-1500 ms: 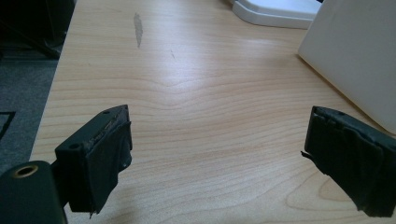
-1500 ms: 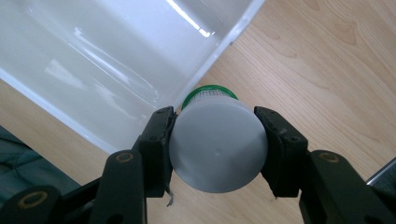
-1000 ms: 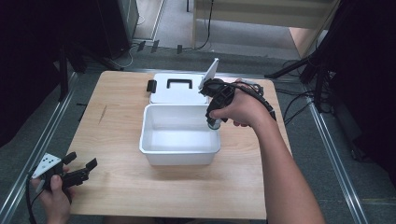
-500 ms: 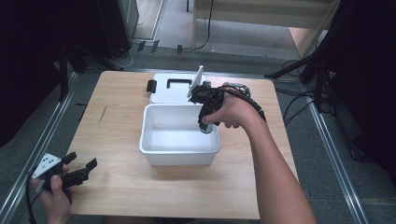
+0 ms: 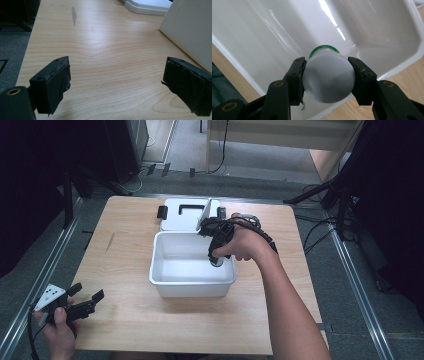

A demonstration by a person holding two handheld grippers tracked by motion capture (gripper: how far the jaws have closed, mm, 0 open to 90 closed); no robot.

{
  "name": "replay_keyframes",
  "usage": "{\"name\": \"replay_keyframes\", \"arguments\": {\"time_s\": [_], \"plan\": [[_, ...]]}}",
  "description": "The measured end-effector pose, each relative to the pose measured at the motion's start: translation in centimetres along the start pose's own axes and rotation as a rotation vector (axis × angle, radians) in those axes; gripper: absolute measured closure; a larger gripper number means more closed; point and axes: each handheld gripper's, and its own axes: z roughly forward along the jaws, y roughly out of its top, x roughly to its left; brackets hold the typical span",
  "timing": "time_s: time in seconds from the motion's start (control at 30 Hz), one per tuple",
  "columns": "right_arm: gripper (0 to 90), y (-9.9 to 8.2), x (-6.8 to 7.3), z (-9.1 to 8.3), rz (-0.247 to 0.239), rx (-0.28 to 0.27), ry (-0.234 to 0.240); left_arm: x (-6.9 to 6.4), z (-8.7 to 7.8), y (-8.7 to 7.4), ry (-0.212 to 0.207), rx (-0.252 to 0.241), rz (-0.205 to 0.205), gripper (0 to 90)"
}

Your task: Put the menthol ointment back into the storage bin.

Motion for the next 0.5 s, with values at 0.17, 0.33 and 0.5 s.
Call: {"name": "replay_keyframes", "arguments": {"time_s": [0.17,0.33,0.5], "plan": [[51.8,0.1,0.1,1.0,-0.006,0.005,0.002,0.0,0.0,0.0,0.000,-0.001,0.000,8.2],[51.8,0.3,0.1,1.8,-0.013,0.011,0.002,0.0,0.0,0.0,0.000,-0.001,-0.001,8.3],[51.8,0.6,0.1,2.7,-0.032,0.017,0.002,0.0,0.0,0.0,-0.001,-0.003,-0.002,8.3]]}}
